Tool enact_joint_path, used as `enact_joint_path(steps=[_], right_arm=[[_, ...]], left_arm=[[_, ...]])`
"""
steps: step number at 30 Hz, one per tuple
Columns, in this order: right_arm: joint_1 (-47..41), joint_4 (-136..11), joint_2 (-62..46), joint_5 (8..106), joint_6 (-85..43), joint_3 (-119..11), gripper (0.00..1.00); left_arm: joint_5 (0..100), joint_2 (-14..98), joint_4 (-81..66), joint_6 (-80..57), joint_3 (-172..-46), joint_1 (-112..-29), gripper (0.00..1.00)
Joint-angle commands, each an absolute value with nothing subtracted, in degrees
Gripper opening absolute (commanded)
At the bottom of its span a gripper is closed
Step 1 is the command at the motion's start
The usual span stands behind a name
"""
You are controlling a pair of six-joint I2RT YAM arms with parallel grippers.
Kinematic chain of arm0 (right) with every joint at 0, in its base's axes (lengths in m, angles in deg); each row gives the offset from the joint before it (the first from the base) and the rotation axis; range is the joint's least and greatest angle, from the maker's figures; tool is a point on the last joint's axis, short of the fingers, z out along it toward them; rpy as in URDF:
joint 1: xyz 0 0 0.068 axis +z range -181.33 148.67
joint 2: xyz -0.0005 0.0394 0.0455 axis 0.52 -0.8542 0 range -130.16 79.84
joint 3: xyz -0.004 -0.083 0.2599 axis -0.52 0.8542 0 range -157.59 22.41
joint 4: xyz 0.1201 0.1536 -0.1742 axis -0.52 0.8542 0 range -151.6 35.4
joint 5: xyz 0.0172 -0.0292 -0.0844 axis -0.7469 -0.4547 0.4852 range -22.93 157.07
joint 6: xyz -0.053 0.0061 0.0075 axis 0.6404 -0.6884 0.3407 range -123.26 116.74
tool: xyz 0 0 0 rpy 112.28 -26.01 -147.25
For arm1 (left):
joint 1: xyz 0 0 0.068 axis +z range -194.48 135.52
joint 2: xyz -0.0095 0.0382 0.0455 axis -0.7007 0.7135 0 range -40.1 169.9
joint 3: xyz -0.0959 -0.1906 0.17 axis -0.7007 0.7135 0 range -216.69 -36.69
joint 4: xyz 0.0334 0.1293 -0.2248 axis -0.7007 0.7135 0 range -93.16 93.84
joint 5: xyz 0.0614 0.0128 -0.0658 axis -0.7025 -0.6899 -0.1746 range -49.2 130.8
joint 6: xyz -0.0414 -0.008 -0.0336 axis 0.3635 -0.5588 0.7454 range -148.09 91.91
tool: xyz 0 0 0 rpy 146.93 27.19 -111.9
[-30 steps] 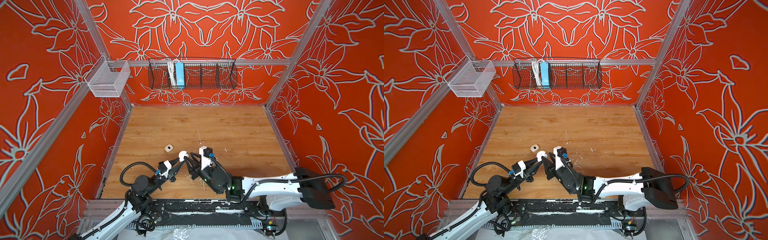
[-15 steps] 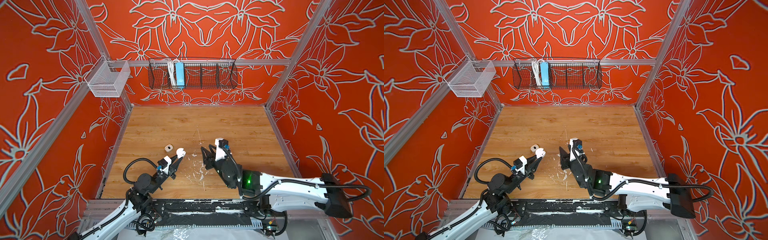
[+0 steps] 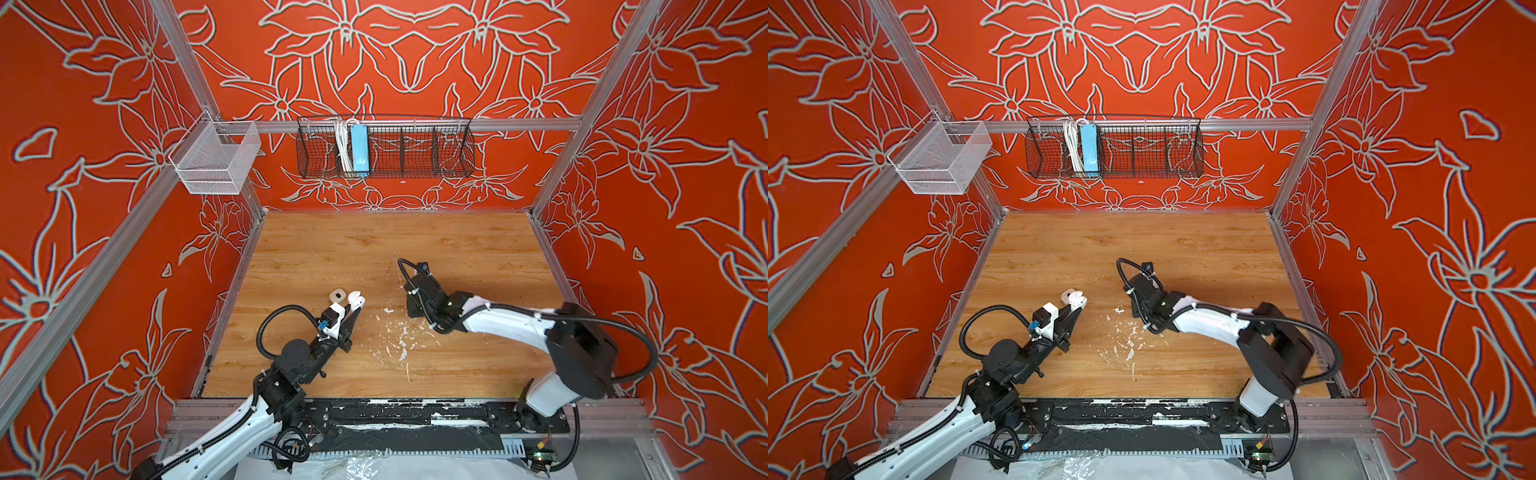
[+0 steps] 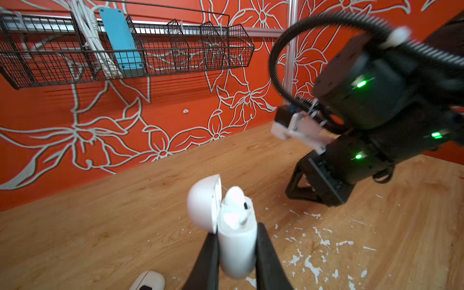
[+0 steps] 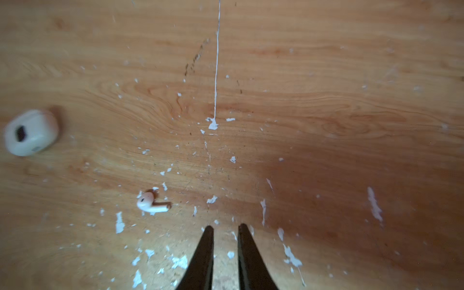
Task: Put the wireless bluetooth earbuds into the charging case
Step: 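Swing the right gripper over the second white earbud on the table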
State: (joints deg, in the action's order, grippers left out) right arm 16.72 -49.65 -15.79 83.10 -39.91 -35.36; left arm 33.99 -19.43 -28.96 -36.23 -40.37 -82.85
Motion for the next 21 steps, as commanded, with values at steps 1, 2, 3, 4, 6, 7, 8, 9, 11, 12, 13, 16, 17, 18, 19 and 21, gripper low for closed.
enact_joint_path(steps=[1,2,3,4,6,7,8,9,11,12,13,16,17,18,19,21], right_arm=[[15.4,-45.3,-21.0,76.2,-39.5,-38.9,0.2],[15.2,-45.2,-22.7,75.6,-39.0,-40.2,0.2],[15.1,-44.7,-24.4,75.3,-38.5,-41.6,0.2],[15.1,-44.0,-25.8,75.2,-38.0,-43.0,0.2],[15.0,-42.3,-28.8,75.3,-37.1,-45.9,0.2],[15.0,-41.6,-29.8,75.2,-36.7,-47.0,0.2],[14.9,-41.2,-30.8,75.3,-36.3,-48.0,0.2],[14.9,-40.7,-31.6,75.4,-36.0,-48.7,0.19],[14.9,-40.4,-32.7,75.4,-35.6,-49.6,0.19],[14.9,-40.4,-33.1,75.1,-35.4,-50.0,0.19],[14.9,-40.3,-33.5,74.8,-35.1,-50.4,0.19],[14.9,-39.9,-34.9,73.1,-34.6,-51.7,0.18],[14.9,-39.7,-35.3,72.4,-34.5,-52.1,0.17],[15.0,-39.7,-35.6,71.9,-34.4,-52.4,0.16],[15.1,-39.7,-35.7,71.7,-34.3,-52.5,0.16],[15.4,-39.7,-35.4,71.2,-34.5,-52.2,0.15]], left_arm=[[33.5,-21.2,-29.9,-37.2,-40.7,-83.1,0.0],[33.3,-21.3,-30.0,-37.1,-40.6,-83.1,0.0],[33.2,-21.3,-30.0,-37.1,-40.6,-83.1,0.0],[33.2,-21.2,-29.9,-37.1,-40.8,-83.1,0.0],[33.5,-20.9,-29.5,-37.4,-41.2,-83.1,0.0],[33.6,-20.9,-29.4,-37.6,-41.3,-83.1,0.0],[33.6,-20.8,-29.5,-37.7,-41.1,-83.1,0.0],[33.6,-20.8,-29.6,-37.8,-41.1,-83.1,0.0],[33.4,-20.7,-30.0,-37.9,-40.8,-83.1,0.0],[33.3,-20.7,-30.1,-37.9,-40.8,-83.1,0.0],[33.3,-20.7,-30.1,-38.0,-40.8,-83.1,0.0],[33.4,-20.9,-29.8,-38.0,-41.0,-83.1,0.0],[33.6,-21.2,-29.7,-38.0,-41.0,-83.1,0.0],[33.7,-21.4,-29.7,-38.0,-40.9,-83.1,0.0],[33.7,-21.5,-29.7,-38.0,-40.9,-83.1,0.0],[33.7,-21.8,-29.7,-37.8,-40.8,-83.1,0.0]])
